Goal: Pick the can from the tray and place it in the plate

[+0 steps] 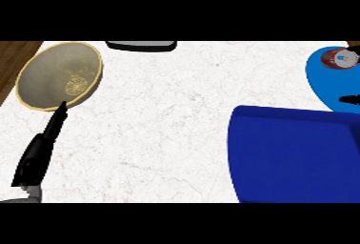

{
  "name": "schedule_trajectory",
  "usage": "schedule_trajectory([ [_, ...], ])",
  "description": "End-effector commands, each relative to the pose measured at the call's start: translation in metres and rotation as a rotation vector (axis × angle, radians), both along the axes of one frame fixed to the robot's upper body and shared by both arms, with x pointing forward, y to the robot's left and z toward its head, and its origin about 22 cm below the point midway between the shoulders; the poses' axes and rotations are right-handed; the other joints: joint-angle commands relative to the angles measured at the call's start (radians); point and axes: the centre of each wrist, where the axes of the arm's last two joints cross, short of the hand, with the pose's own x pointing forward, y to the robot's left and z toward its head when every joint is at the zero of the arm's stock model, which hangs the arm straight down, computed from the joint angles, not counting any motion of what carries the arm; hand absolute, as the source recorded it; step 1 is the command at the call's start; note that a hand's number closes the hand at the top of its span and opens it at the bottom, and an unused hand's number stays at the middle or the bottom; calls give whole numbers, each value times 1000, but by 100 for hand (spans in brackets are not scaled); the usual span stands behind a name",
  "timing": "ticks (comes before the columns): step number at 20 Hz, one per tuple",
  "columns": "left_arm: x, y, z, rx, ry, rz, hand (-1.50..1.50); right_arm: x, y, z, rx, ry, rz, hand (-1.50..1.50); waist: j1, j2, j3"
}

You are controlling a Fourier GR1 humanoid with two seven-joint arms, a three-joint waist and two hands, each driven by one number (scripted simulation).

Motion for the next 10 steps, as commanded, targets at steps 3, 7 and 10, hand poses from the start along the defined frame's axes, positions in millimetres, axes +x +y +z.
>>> schedule_trajectory([
  [3,-4,-2,2,-5,5,-7,0,-7,-15,13,220,-135,-129,-150,2,2,1],
  [7,-7,6,1,10,-12,4,0,-38,-54,24,305,-150,-251,-150,-7,4,2],
  [10,-3,11,2,2,-13,24,0,-45,-61,25,427,-181,-264,-150,-2,12,4],
])
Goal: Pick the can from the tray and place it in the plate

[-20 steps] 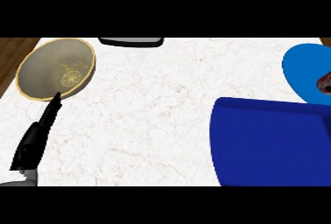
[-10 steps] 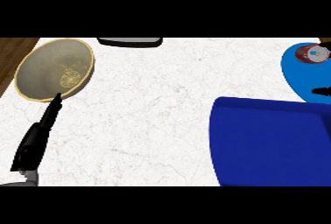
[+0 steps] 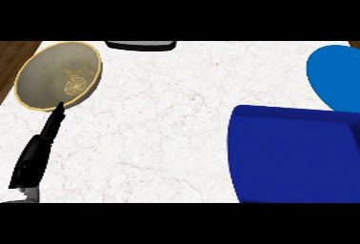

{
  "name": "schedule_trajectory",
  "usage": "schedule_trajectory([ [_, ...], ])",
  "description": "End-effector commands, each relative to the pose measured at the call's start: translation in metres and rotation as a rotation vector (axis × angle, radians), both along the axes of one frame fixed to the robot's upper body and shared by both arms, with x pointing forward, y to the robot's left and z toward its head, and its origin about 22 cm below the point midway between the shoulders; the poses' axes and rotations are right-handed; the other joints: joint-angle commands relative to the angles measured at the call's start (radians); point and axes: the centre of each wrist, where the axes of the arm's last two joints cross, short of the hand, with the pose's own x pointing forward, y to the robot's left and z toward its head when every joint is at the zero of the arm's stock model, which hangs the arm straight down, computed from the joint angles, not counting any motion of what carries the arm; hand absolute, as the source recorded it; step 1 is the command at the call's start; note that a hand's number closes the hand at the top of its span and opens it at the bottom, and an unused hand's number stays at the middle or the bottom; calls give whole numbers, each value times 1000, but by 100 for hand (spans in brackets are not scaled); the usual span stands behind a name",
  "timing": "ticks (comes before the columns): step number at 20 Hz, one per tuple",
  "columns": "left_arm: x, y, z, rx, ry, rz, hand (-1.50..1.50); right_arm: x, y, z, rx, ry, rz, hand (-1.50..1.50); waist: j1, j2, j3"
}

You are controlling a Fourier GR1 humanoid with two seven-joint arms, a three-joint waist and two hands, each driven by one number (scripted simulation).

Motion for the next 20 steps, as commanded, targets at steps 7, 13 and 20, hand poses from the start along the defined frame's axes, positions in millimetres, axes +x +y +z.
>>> schedule_trajectory([
  [7,-6,4,-6,-6,1,-8,0,-56,-54,10,214,-141,0,-150,-10,7,6],
  [13,-6,4,-7,-10,-6,17,0,-78,-73,25,152,-160,-2,-150,-8,14,10],
  [20,-5,-2,-7,-23,-14,-15,0,-87,-77,13,149,-151,-19,-150,-2,16,13],
])
